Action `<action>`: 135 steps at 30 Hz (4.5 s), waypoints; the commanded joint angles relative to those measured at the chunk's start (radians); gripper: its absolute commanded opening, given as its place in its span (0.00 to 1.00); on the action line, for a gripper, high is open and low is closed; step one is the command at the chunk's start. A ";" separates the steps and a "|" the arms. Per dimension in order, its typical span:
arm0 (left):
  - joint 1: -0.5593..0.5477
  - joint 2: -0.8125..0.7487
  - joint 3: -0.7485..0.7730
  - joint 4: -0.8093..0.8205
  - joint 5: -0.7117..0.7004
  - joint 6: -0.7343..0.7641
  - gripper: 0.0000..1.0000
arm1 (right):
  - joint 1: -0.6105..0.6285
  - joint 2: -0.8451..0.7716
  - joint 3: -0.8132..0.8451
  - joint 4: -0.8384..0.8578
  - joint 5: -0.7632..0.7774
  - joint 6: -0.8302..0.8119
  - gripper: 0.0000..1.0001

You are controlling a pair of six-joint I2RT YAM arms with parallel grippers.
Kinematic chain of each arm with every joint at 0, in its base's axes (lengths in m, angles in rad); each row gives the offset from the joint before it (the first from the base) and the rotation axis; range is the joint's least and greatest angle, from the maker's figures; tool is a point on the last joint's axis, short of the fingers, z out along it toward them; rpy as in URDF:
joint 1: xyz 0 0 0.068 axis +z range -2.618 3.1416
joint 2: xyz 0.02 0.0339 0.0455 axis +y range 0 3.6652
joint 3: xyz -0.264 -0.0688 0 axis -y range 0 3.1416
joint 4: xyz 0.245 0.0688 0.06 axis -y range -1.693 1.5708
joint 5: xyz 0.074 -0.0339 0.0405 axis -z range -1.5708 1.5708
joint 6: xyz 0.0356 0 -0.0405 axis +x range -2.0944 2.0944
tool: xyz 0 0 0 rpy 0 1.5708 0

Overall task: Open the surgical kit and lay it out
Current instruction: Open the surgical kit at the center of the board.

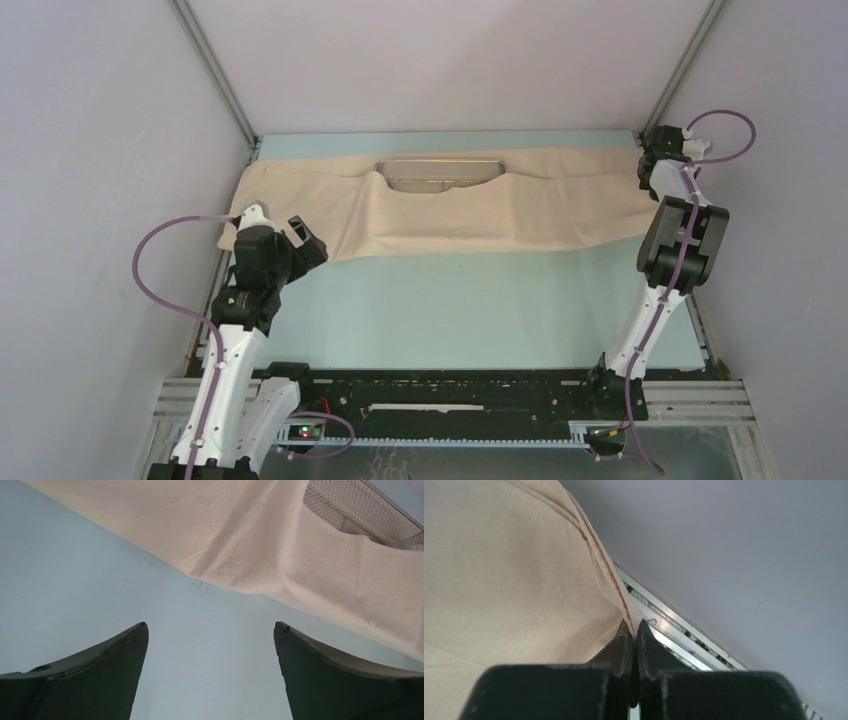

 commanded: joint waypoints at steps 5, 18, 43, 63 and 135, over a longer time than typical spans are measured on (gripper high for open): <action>-0.004 -0.012 -0.024 0.036 0.015 0.009 1.00 | -0.046 -0.104 -0.042 -0.027 0.051 0.084 0.00; -0.003 -0.011 -0.022 0.037 0.019 0.006 1.00 | -0.096 -0.061 0.005 -0.091 0.007 0.103 0.00; -0.002 0.114 0.117 0.030 0.023 -0.069 1.00 | -0.025 -0.209 -0.009 -0.183 -0.195 0.325 1.00; 0.195 0.845 0.534 0.134 -0.003 -0.067 0.99 | 0.502 -0.541 -0.321 0.027 -0.472 0.388 1.00; 0.590 1.112 0.595 0.077 -0.338 -0.170 0.00 | 0.739 -0.513 -0.350 0.119 -0.630 0.373 1.00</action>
